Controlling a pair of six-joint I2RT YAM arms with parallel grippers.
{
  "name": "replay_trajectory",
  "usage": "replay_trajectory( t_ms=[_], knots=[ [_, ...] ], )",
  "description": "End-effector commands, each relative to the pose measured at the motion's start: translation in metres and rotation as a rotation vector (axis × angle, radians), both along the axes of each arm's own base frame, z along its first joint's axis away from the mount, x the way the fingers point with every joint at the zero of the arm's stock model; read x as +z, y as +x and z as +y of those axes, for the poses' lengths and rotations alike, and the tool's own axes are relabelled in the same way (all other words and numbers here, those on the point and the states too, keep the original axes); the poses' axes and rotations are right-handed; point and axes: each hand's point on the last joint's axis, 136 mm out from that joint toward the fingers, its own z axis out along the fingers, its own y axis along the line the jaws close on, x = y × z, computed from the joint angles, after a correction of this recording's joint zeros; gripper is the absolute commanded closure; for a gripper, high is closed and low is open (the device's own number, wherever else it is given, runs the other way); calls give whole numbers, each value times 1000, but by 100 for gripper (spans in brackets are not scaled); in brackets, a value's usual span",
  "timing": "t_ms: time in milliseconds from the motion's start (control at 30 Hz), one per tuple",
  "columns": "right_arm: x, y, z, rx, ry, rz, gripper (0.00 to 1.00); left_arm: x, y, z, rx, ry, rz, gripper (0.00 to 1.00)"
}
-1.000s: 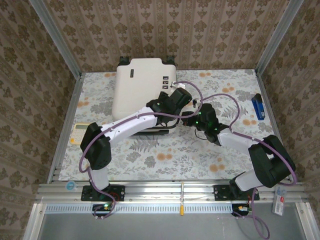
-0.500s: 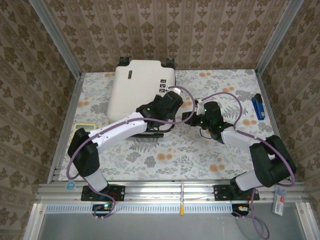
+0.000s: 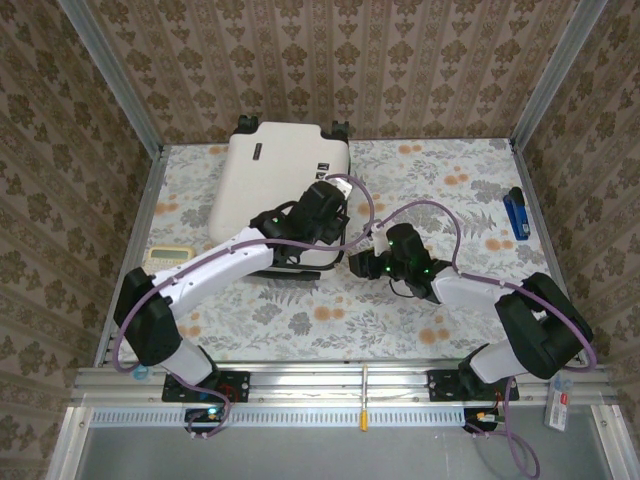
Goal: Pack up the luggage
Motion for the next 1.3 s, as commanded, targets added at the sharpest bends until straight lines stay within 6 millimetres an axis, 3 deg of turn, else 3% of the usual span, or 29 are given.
replay_trajectory(
  t_ms=[0, 433, 633, 833, 1133, 1267],
  knots=[
    [3, 1, 0, 6, -56, -47, 60, -42, -24, 19, -48, 142, 154, 34],
    [-3, 22, 11, 14, -129, -71, 63, -43, -25, 20, -42, 143, 160, 34],
    [-1, 33, 6, -11, -135, -90, 87, -45, -25, 22, -39, 146, 162, 34],
    [4, 35, 1, -17, -135, -100, 91, -46, -27, 24, -38, 142, 164, 34],
    [10, 26, 16, 76, -49, -91, 77, -47, -27, 22, -46, 134, 169, 35],
    [9, 34, -4, 1, 0, -50, 76, -47, -28, 24, -41, 142, 171, 35]
  ],
)
